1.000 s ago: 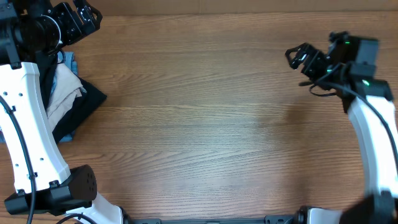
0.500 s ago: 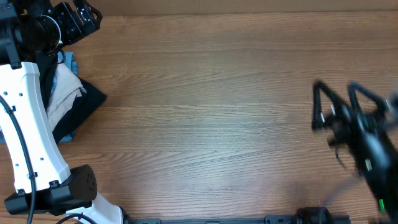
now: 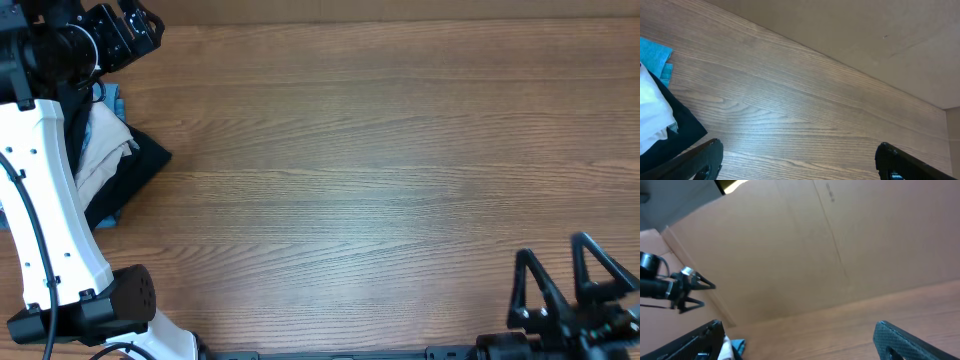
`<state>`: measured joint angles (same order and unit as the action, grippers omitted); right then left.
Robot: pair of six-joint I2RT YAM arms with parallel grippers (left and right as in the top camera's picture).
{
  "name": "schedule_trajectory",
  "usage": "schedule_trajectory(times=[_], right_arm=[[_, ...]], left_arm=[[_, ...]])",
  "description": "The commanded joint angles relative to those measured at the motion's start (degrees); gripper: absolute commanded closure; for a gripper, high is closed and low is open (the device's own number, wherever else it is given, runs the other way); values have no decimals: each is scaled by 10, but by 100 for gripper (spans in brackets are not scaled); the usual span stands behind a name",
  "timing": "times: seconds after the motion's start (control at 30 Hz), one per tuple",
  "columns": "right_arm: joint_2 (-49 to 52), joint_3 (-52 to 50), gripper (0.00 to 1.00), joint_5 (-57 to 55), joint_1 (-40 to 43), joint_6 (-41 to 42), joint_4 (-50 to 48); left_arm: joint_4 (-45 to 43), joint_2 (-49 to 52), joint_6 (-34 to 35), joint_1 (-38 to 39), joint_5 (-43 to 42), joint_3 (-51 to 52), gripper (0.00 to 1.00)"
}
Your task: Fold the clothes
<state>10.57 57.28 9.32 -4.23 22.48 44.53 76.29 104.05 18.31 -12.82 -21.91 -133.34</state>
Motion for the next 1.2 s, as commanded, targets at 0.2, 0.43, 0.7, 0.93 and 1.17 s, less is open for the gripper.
schedule_trajectory(times=[0.2,0.43,0.7,0.93,1.17], right_arm=[[-103,-262,0,-18,-3,0,-228],[-103,-431,0,-73,-3,0,-477],[-104,-532,0,-84,-3,0,-553],[-104,-568,0,-87,-3,-5,-542],[-104,-568,0,-89,-3,-100,-482]], left_arm=[[0,6,-1,0,-2,1,0],[0,6,-1,0,-2,1,0],[0,6,-1,0,-2,1,0],[0,6,-1,0,-2,1,0],[0,6,-1,0,-2,1,0]])
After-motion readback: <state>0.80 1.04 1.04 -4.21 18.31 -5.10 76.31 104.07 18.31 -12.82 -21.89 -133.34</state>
